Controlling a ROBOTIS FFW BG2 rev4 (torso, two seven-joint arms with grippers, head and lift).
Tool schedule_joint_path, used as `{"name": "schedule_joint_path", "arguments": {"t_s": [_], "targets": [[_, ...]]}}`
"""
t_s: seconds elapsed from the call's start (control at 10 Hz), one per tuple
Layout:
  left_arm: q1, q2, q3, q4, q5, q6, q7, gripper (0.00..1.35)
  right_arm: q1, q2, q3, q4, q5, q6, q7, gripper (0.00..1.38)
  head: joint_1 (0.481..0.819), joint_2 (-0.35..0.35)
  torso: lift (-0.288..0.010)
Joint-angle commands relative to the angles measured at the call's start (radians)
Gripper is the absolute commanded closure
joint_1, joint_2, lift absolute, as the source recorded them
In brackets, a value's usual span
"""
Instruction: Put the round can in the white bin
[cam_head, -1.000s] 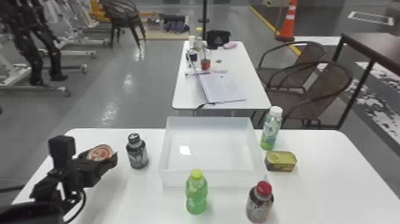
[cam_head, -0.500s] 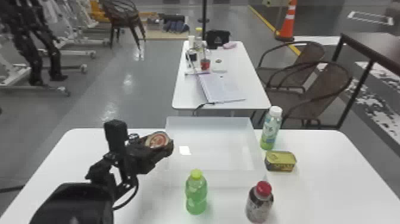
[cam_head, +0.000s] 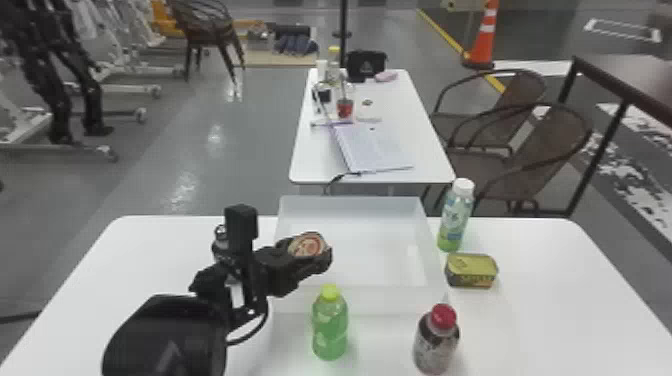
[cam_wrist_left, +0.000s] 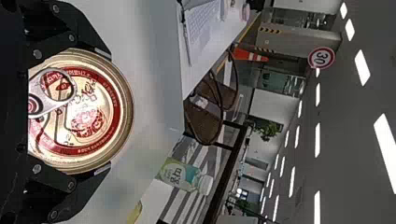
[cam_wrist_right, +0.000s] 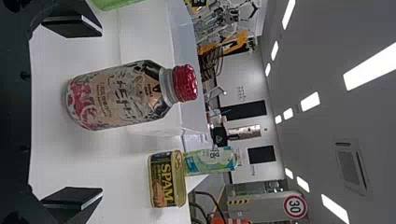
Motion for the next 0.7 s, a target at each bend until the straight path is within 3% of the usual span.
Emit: {"name": "schedule_joint_path", "arguments": {"t_s": [0.0, 0.3, 0.6], "targets": [[-0.011, -0.010, 0.009, 0.038, -0.018, -0.033, 0.000, 0.76, 0.000, 0.000, 0.000, 0.001, -0.002, 0.000, 0.000, 0.09, 0.549, 0.000, -0.100], [-0.012, -0.023, 0.026, 0.038, -0.027, -0.061, 0.012, 0.32, 0.001, 0.000, 0.000, 0.001, -0.004, 0.000, 0.000, 0.09, 0.549, 0.000, -0.100], [-0.006, -0.023, 0.029, 0.038, -0.021, -0.085, 0.015, 0.26, 0.000, 0.000, 0.000, 0.002, -0.004, 0.000, 0.003, 0.09, 0.549, 0.000, -0.100]]}}
